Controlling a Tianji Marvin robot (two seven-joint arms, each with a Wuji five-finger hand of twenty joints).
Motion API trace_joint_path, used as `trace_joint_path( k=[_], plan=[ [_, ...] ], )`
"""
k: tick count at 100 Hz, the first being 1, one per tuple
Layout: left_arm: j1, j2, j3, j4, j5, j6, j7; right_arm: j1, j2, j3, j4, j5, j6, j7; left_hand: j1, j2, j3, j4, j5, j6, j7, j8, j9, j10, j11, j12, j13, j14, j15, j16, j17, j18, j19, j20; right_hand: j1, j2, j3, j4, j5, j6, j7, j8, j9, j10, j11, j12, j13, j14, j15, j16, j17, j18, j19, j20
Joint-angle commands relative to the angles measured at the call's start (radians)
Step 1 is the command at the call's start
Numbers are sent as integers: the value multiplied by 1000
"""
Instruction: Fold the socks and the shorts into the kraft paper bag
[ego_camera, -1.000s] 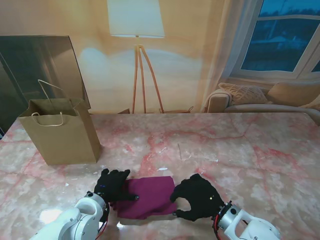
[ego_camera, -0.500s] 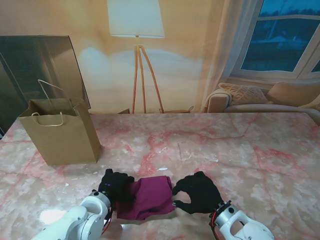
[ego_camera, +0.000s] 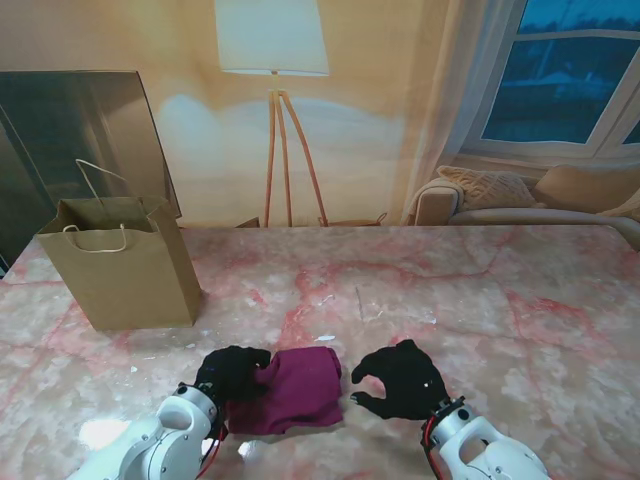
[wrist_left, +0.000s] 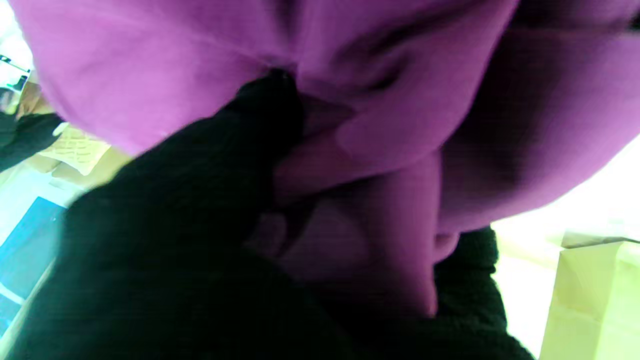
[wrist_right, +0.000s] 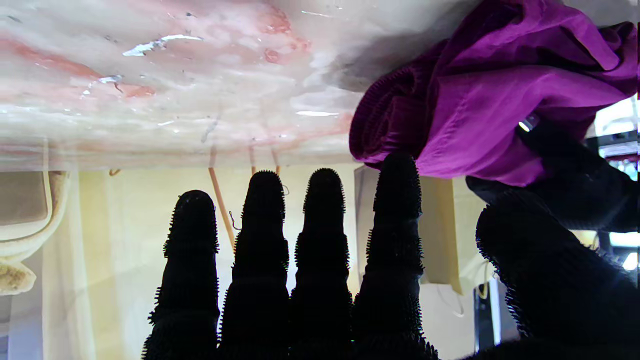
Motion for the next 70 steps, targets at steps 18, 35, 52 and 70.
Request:
trace_joint_path(
  k=[18, 35, 52, 70],
  plan=[
    [46, -17, -61, -82, -34, -40, 67, -18, -7, 13, -20, 8, 11, 28, 101, -31, 177, 33, 69, -78, 67, 40, 37, -95, 55, 169, 49, -17, 115, 106, 14, 29, 85, 16, 5, 31, 8, 52, 8, -1, -10, 0, -18, 24, 15, 7, -17, -8, -23, -12, -28, 11, 8, -26],
    [70, -22, -122, -161, -42, -47, 74, -14, -9, 9, -18, 18, 26, 35, 98, -38, 193, 37, 74, -78, 66, 44, 40, -103, 58, 187, 52, -21, 119, 118, 16, 22, 88, 18, 7, 33, 6, 53, 6, -1, -12, 1, -19, 23, 18, 9, -16, -6, -21, -10, -28, 13, 12, -27],
    [77, -28, -176, -229, -65, -35, 69, 0, -11, 1, -6, 32, 30, 37, 96, -40, 198, 37, 74, -78, 65, 46, 41, -108, 57, 196, 52, -18, 116, 121, 11, 21, 87, 20, 9, 34, 6, 53, 6, 2, -11, 2, -20, 25, 19, 9, -17, -6, -22, -10, -29, 12, 14, -28],
    [71, -34, -230, -291, -100, -24, 61, 21, -14, -9, 13, 46, 36, 32, 96, -41, 201, 36, 77, -79, 65, 48, 41, -109, 57, 202, 52, -19, 115, 124, 8, 20, 86, 21, 9, 35, 6, 54, 3, 1, -13, 2, -21, 25, 20, 9, -18, -5, -21, -10, -29, 13, 15, -30]
  ],
)
